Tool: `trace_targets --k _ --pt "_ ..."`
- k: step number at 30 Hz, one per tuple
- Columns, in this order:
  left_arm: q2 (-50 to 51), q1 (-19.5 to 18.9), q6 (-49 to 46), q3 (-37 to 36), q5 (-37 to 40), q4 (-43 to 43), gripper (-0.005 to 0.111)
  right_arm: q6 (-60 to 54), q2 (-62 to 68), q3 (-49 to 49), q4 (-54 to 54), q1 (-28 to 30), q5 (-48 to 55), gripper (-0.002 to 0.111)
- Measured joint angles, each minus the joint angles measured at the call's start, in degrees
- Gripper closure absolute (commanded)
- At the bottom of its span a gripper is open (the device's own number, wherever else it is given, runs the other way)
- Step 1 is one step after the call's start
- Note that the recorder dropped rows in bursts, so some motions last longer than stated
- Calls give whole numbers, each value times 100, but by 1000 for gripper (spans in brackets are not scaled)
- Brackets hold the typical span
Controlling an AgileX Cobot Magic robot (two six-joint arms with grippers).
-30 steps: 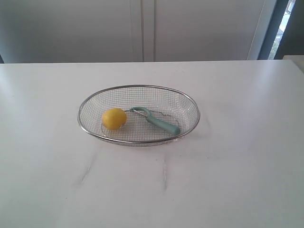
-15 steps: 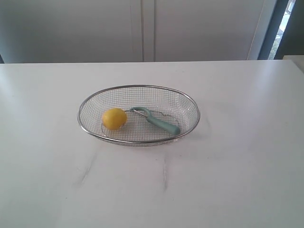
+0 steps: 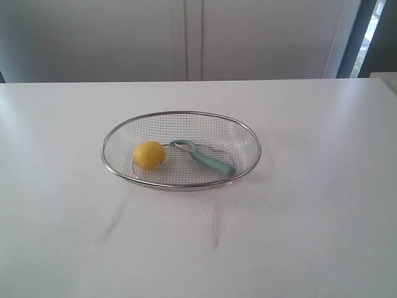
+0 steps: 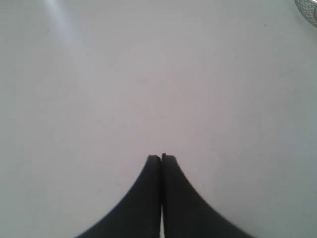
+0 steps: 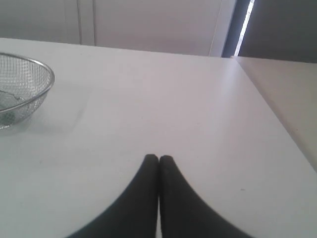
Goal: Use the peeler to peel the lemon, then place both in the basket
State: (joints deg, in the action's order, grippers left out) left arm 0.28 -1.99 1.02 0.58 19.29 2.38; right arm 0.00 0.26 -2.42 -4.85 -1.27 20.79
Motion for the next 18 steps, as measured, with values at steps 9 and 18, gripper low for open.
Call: trace_targets --k 9,18 --pt "0 0 0 0 0 0 107 0 0 211 4 0 -14 108" --pt "0 0 0 0 0 0 107 0 0 211 4 0 -25 108"
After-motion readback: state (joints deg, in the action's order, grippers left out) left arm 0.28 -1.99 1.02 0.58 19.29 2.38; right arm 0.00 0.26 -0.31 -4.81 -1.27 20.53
